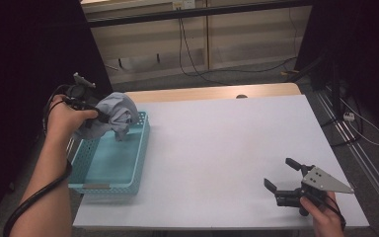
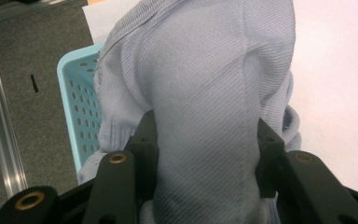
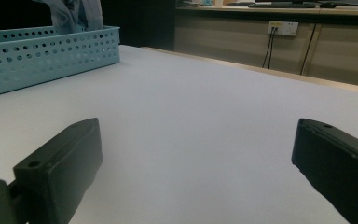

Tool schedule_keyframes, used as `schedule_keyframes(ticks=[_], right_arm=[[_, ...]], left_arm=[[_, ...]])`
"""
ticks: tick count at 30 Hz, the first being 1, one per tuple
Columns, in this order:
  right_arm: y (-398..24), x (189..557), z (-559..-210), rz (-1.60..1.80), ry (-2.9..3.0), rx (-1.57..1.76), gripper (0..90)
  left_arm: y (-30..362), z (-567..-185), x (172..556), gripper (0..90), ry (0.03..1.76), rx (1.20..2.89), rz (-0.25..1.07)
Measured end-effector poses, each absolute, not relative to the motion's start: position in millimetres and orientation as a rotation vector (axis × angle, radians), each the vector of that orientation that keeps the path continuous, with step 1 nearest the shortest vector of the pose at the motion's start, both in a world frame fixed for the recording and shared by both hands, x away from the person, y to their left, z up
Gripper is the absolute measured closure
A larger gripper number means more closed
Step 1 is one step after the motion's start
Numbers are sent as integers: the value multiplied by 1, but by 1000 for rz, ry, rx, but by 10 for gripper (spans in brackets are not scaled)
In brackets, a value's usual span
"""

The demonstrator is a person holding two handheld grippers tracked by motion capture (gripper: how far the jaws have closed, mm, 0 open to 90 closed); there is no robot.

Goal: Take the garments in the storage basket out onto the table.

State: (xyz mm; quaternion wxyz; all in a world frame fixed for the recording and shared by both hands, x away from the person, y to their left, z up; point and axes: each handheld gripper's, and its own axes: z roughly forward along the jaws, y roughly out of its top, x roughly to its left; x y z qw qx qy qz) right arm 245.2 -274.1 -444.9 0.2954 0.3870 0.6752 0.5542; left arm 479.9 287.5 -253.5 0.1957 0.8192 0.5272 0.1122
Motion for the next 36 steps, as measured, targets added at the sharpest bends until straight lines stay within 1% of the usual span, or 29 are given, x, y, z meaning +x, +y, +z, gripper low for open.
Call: schedule_keyframes(ticks=[5,10,25,31,36], right_arm=[[-274,245,-445,1475,1795,1029,9],[-273,246,-445,1475,1796,1032,9],[-274,244,-444,1469,1774,1039,0],[-273,244,-445,1466,1780,1038,0],[-274,243,-444,1466,1775,1041,0]], left_arm=[[288,-243,477,553,1465,2286,293],[279,-232,474,552,1433,2286,274],[237,-202,460,545,1222,2323,215],[223,-203,455,541,1165,2333,192],[213,-215,455,539,1142,2329,168]])
